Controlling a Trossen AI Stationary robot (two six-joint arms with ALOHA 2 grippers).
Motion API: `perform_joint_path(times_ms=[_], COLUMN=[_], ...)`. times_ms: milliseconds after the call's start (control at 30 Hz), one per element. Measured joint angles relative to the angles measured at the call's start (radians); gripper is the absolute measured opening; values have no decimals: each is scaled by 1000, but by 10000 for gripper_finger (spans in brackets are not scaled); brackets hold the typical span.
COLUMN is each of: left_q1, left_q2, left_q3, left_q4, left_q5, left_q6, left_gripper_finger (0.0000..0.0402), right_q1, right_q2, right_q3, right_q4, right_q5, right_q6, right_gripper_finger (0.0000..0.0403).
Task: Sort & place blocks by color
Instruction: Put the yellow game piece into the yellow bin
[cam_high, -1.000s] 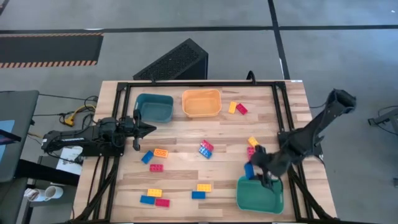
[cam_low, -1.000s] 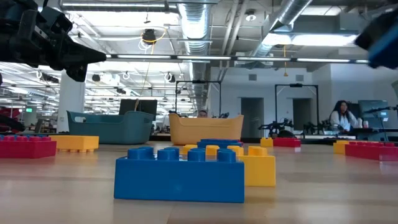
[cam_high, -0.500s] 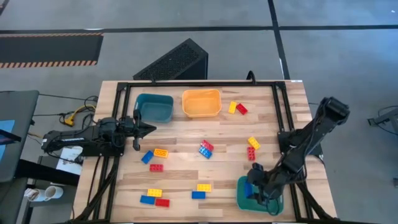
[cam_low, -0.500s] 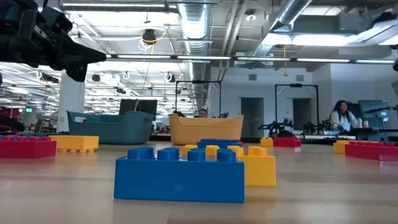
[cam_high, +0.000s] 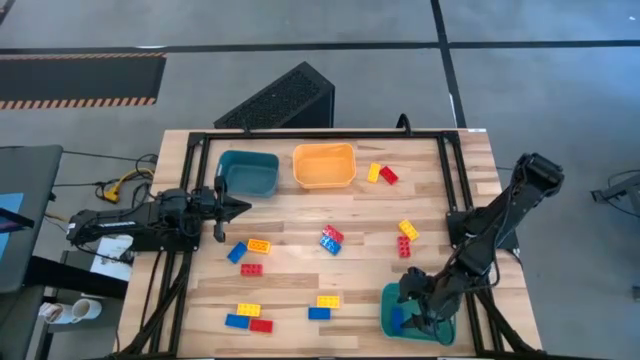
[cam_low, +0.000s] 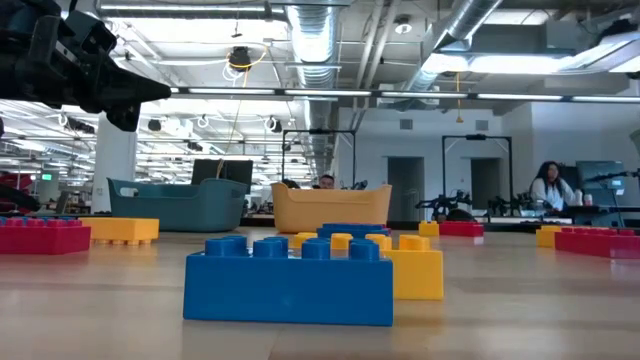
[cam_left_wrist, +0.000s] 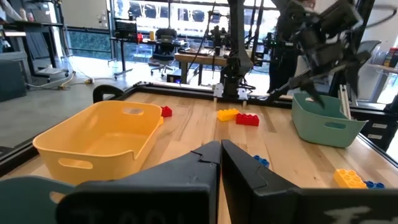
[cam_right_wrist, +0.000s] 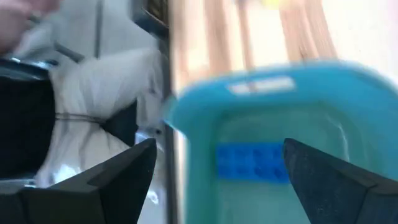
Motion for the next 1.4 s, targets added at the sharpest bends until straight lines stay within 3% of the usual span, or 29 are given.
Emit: perform_joint_path(times_ms=[167,300,467,633,800,967,1200,1400], left_q1=[0,0,0,0,0,0,-21,-81], left_q2=[0,0,0,0,0,0,13,159], left_q3=[0,0,0,0,0,0,1,70], left_q4=[0,0,0,2,118,230,306,193], left_q5=[0,0,0,0,-34,-81,103,-69], left_q6=[0,0,0,-62,-276,-284,-285,-264], left_gripper_finger=[0,0,0,0,0,0,0,0], right_q1=[2,0,-7,-15,-26,-91,-228,-313], right_q2=[-46,-67,-67,-80,-128,-227,-386,-427], right_q3=[53,59,59,59,52,-26,-222,-318], right_q4=[16,138,327,493,500,505,660,744], right_q5=[201,391,499,481,475,474,370,346], right_q6=[-209,-430,-688,-880,-935,-970,-958,-960], right_gripper_finger=[371,370,351,323,312,311,311,311])
